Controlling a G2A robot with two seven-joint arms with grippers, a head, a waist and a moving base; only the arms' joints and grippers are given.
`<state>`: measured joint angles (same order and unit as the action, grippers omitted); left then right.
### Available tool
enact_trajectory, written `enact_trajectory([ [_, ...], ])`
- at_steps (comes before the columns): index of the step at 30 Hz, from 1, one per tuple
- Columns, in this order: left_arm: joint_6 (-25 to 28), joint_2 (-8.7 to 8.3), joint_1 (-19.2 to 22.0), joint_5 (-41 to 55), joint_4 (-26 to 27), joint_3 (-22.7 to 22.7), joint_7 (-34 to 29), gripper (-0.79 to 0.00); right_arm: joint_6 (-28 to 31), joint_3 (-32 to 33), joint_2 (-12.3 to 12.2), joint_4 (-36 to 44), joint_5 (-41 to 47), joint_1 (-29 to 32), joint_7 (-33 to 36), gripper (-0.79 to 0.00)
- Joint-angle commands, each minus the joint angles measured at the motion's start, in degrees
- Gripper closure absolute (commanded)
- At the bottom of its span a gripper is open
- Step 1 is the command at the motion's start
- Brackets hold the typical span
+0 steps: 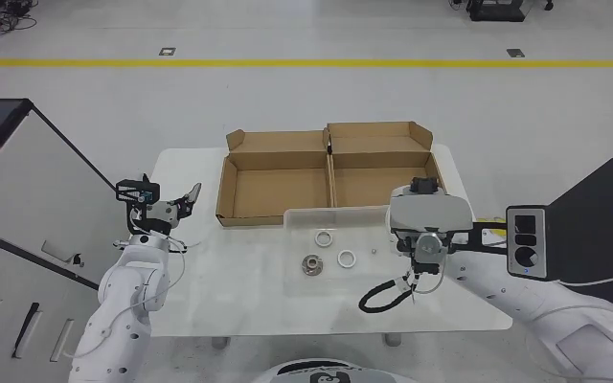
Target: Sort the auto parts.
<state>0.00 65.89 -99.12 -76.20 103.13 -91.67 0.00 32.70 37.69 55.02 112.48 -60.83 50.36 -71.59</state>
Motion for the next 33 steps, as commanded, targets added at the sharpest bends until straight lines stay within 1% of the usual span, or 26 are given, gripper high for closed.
enact_trajectory([
  [1, 0.0, 0.00, 0.0, 0.0, 0.0, 0.0, 0.0, -0.785, 0.0, 0.0, 0.0, 0.0, 0.0, 0.0, 0.0, 0.000],
  [2, 0.0, 0.00, 0.0, 0.0, 0.0, 0.0, 0.0, -0.785, 0.0, 0.0, 0.0, 0.0, 0.0, 0.0, 0.0, 0.000],
  [4, 0.0, 0.00, 0.0, 0.0, 0.0, 0.0, 0.0, -0.785, -0.9, 0.8, 0.1, 0.6, 0.4, 0.9, 2.7, 0.000],
  [7, 0.0, 0.00, 0.0, 0.0, 0.0, 0.0, 0.0, -0.785, -1.0, 2.8, 0.0, 0.7, 0.3, 2.3, 4.9, 0.000],
  [12, 0.0, 0.00, 0.0, 0.0, 0.0, 0.0, 0.0, -0.785, 0.0, 8.0, -0.8, -1.1, -1.0, 5.3, 8.3, 0.000],
  [18, 0.0, 0.00, 0.0, 0.0, 0.0, 0.0, 0.0, -0.785, 2.9, 16.8, -2.7, -2.5, -3.5, 11.0, 12.4, 0.000],
  [27, 0.0, 0.00, 0.0, 0.0, 0.0, 0.0, 0.0, -0.785, 7.2, 32.3, -5.7, -4.0, -6.2, 22.7, 17.4, 0.000],
  [30, 0.0, 0.00, 0.0, 0.0, 0.0, 0.0, 0.0, -0.785, 9.5, 37.1, -6.4, -4.6, -6.7, 25.1, 19.3, 0.000],
  [33, 0.0, 0.00, 0.0, 0.0, 0.0, 0.0, 0.0, -0.785, 12.5, 41.2, -7.0, -6.3, -8.5, 25.9, 22.8, 0.000],
])
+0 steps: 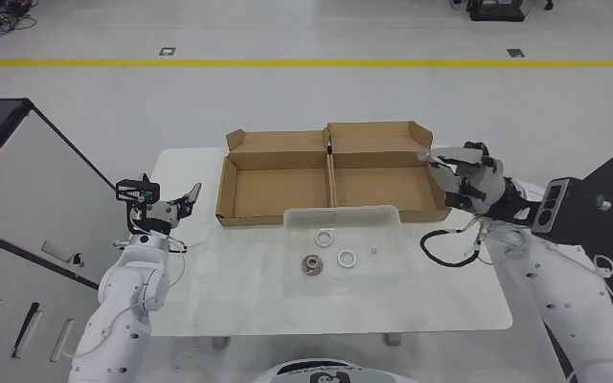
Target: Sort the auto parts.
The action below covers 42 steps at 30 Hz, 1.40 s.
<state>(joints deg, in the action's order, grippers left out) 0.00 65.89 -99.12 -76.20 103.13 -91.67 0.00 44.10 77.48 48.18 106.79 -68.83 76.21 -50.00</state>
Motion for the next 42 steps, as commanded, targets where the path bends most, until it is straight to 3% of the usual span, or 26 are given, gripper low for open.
enact_trajectory([
  [1, 0.0, 0.00, 0.0, 0.0, 0.0, 0.0, 0.0, -0.785, 2.3, 2.5, -0.3, -1.3, -0.9, 0.1, 2.2, 0.000],
  [11, 0.0, 0.00, 0.0, 0.0, 0.0, 0.0, 0.0, -0.785, 13.7, 5.9, -1.1, -11.1, -4.9, -8.1, 13.8, 0.000],
  [17, 0.0, 0.00, 0.0, 0.0, 0.0, 0.0, 0.0, -0.785, 13.9, 1.8, -1.8, -16.1, -9.0, -15.9, 19.0, 0.000],
  [24, 0.0, 0.00, 0.0, 0.0, 0.0, 0.0, 0.0, -0.785, 13.9, -8.9, -3.3, -20.8, -17.2, -25.9, 20.9, 0.000],
  [28, 0.0, 0.00, 0.0, 0.0, 0.0, 0.0, 0.0, -0.785, 13.9, -17.6, -4.6, -21.9, -28.8, -32.6, 19.5, 0.000],
  [36, 0.0, 0.00, 0.0, 0.0, 0.0, 0.0, 0.0, -0.785, 13.9, -34.6, -6.1, -27.6, -46.3, -45.8, 10.2, 0.000],
  [42, 0.0, 0.00, 0.0, 0.0, 0.0, 0.0, 0.0, -0.785, 13.9, -47.8, -5.3, -33.3, -55.5, -55.6, 3.7, 0.000],
])
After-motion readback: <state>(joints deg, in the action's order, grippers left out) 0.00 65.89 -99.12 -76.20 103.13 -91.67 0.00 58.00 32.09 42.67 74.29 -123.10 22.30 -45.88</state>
